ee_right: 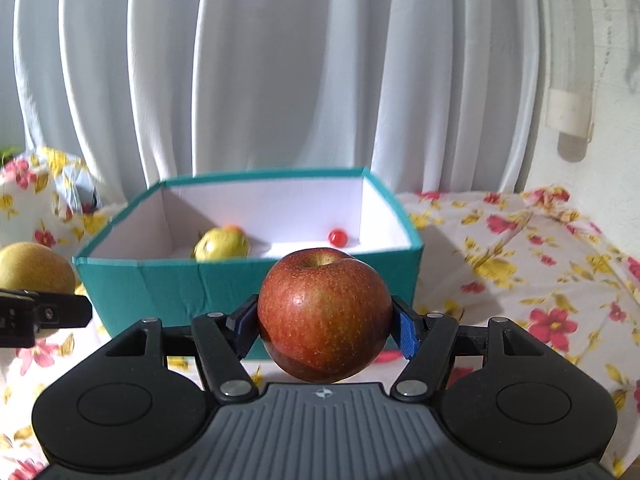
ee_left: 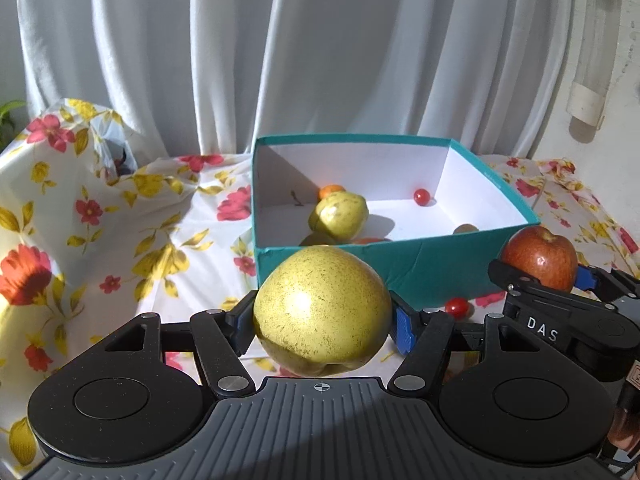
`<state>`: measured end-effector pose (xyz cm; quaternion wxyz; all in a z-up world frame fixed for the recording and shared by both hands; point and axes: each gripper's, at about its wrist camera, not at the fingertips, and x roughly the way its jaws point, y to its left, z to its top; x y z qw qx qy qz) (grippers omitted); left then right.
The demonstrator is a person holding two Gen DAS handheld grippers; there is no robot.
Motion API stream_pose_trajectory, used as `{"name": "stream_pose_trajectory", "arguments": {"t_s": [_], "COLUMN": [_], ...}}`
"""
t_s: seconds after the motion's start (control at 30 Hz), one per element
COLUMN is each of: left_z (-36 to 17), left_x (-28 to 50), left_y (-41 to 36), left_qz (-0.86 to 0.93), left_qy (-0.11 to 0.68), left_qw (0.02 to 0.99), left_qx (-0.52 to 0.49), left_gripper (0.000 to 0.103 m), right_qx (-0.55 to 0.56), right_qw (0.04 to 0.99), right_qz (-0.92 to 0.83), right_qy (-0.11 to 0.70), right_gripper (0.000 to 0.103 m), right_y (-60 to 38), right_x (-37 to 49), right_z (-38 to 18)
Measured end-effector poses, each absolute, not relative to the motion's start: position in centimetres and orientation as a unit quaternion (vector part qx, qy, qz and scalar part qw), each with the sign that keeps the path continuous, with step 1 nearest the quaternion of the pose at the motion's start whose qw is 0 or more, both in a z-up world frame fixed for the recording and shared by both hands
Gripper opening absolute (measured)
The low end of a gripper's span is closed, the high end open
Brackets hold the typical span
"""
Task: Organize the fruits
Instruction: 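Lower pear into the box and open the left tool while the right tool holds the apple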
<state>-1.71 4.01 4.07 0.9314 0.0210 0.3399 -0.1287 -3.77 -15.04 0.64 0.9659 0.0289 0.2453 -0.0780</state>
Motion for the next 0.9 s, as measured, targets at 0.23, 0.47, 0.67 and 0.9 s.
{"name": "stream_pose_trajectory", "arguments": {"t_s": [0.23,0.47,0.67,0.9], "left_z": [6.2,6.4,5.5,4.7], "left_x": [0.1,3.8,6.1,7.5], "left_y": [1.7,-0.3,-1.5,-1.8], "left_qz": [-0.125,-0.088,-0.076,-0.075], "left_qy": [0.322,0.337,0.342,0.352], "left_qw": [0.938,0.937,0.935,0.932], "left_qx": [0.027,0.036,0.045,0.047], "left_gripper": [0.070,0.070,0.070,0.070], "right_qx": [0.040,0.046,0.046,0.047], "right_qw": [0.974,0.976,0.977,0.977], "right_qz": [-0.089,-0.102,-0.113,-0.119], "right_qy": [0.207,0.185,0.175,0.171], "right_gripper": [0.066,0.066,0.066,0.066], "right_y": [-17.1,-18.5,-19.0,-19.3], "right_x": [-4.0,-4.7,-5.3,-5.2], "right_z": [3.3,4.4,4.8,5.2]}}
